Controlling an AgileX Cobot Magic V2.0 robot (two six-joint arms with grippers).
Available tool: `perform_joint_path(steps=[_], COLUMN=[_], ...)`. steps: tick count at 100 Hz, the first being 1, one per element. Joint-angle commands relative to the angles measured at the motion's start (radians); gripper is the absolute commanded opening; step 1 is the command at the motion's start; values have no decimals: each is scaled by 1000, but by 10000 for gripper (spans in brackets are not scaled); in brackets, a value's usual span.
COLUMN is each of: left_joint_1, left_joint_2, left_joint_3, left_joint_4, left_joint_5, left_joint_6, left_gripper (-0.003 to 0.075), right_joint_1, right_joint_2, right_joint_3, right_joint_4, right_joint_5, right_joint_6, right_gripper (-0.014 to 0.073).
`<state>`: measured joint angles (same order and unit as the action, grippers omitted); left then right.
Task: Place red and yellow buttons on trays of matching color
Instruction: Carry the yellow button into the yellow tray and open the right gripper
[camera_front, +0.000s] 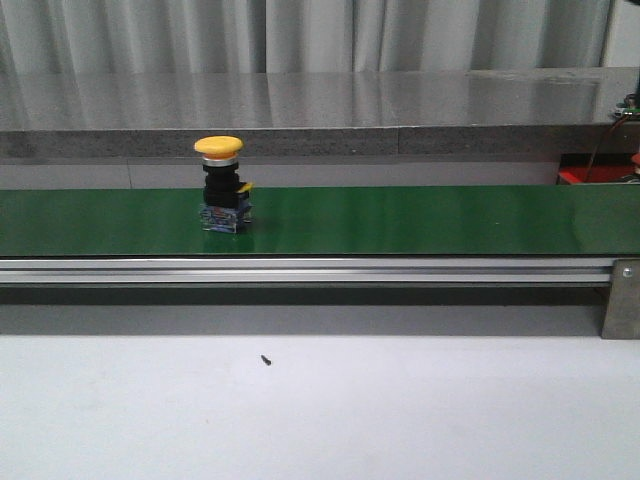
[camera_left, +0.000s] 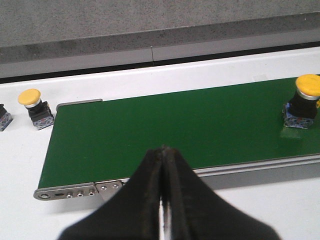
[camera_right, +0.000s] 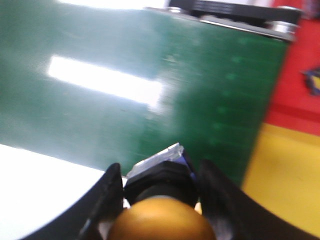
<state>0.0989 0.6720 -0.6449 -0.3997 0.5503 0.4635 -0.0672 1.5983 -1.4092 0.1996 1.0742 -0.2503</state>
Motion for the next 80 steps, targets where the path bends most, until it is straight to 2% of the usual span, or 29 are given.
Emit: perform_joint_path(steps=[1,20,34,58,80], left_joint_1=[-6,-6,-6,-6,-6], left_joint_2=[1,1,1,1,1], left_joint_3=[-28,-28,-28,-28,-28], left_joint_4=[-26,-26,-26,-26,-26], left_joint_5=[-70,-70,-70,-70,-72], left_joint_6=[-1,-1,-1,-1,-1], left_gripper=[-19,-20,-20,-20,-20], right_joint_1=[-74,-243,-336,-358,-358], right_joint_2=[-80,-107,-106,-100,-10], right_joint_3=[-7,44,124,270,273], right_joint_4=[8,8,9,60,71], right_joint_5=[-10,-31,-118,-330,-341], right_joint_6=[0,0,0,-1,-2], right_gripper=[298,298,298,298,298])
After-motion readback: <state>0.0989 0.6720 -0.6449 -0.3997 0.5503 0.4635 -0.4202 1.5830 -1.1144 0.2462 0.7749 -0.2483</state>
